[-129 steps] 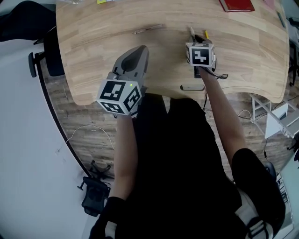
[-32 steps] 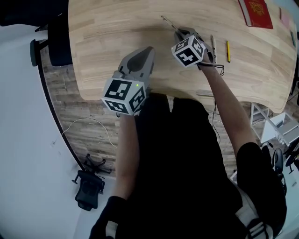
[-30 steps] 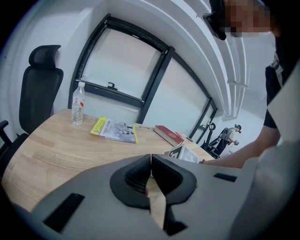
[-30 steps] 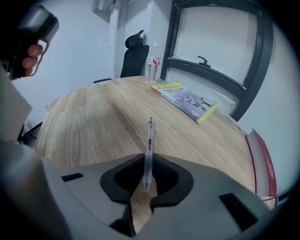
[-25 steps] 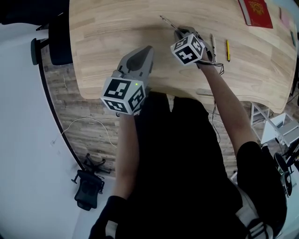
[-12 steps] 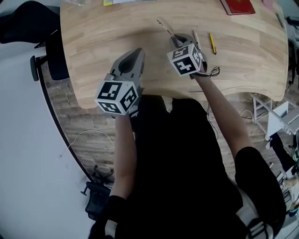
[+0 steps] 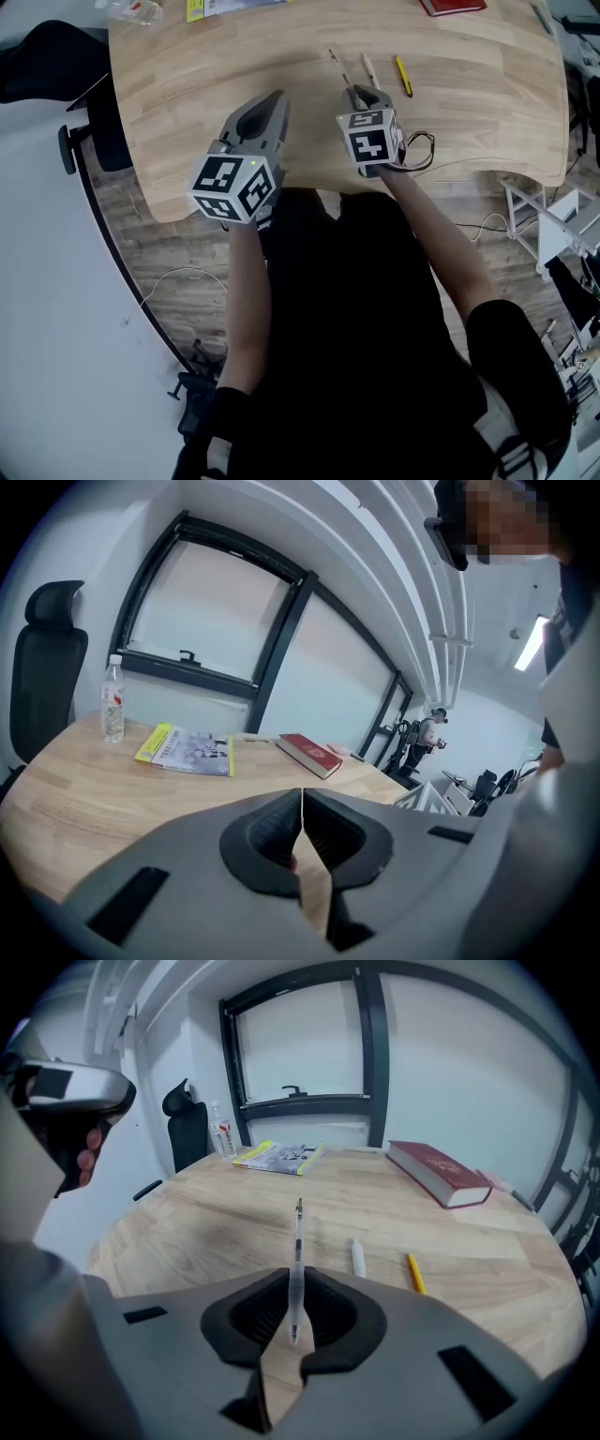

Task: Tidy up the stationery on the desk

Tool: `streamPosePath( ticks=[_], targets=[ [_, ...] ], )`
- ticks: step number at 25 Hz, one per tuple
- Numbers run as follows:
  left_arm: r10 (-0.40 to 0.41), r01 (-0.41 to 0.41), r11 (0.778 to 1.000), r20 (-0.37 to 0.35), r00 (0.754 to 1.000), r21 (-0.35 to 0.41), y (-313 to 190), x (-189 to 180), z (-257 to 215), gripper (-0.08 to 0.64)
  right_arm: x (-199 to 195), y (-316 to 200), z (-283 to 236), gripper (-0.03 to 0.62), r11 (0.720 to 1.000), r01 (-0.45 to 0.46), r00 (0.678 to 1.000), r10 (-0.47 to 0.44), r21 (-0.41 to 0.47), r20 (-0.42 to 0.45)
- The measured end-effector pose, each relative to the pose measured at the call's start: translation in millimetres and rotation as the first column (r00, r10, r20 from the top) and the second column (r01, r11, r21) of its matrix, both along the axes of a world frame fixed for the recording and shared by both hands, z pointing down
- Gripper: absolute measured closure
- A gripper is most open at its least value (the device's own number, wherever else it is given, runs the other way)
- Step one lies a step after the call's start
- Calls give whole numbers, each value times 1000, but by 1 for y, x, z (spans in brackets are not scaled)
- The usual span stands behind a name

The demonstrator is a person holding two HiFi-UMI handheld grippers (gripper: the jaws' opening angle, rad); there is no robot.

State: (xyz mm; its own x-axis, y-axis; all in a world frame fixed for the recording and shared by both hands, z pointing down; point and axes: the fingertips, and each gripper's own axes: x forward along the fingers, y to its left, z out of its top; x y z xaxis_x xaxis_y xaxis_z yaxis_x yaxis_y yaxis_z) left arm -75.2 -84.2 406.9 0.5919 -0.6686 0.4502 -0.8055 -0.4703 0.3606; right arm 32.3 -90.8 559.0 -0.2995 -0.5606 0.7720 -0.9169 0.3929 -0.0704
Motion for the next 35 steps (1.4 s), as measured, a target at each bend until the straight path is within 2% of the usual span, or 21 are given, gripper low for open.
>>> streamPosePath(
  ticks=[6, 15, 18, 20, 24, 30, 35],
  targets=[
    [-4, 4, 1000, 2, 1000, -2, 12, 10, -1, 525, 7, 11, 27, 529, 996, -62, 998, 60, -64, -19],
    [-35, 35, 999, 15, 999, -4, 22, 5, -2, 525, 4, 15, 52, 528, 987, -77, 997, 72, -143, -41],
    [-46, 46, 999, 16, 999, -5, 23, 2, -1, 525, 4, 16, 53, 515, 987, -77, 996, 71, -142, -46],
    [-48, 48, 999, 18, 999, -8, 24, 1, 1, 525, 2, 15, 53, 475, 987, -76, 997, 71, -141, -40],
    [-47, 47, 999, 26, 999, -8, 25, 2, 1, 525, 1, 17, 52, 463, 987, -62, 998, 59, -151, -28],
    [-62, 62, 998, 32, 998, 11, 28, 1, -5, 525, 4, 13, 39, 457, 994, -42, 999, 38, -101, -37],
    [-65, 64, 997, 22, 998, 38, 33, -4, -18, 525, 10, 14, 0, 457, 998, -51, 999, 51, -24, -4]
  ],
)
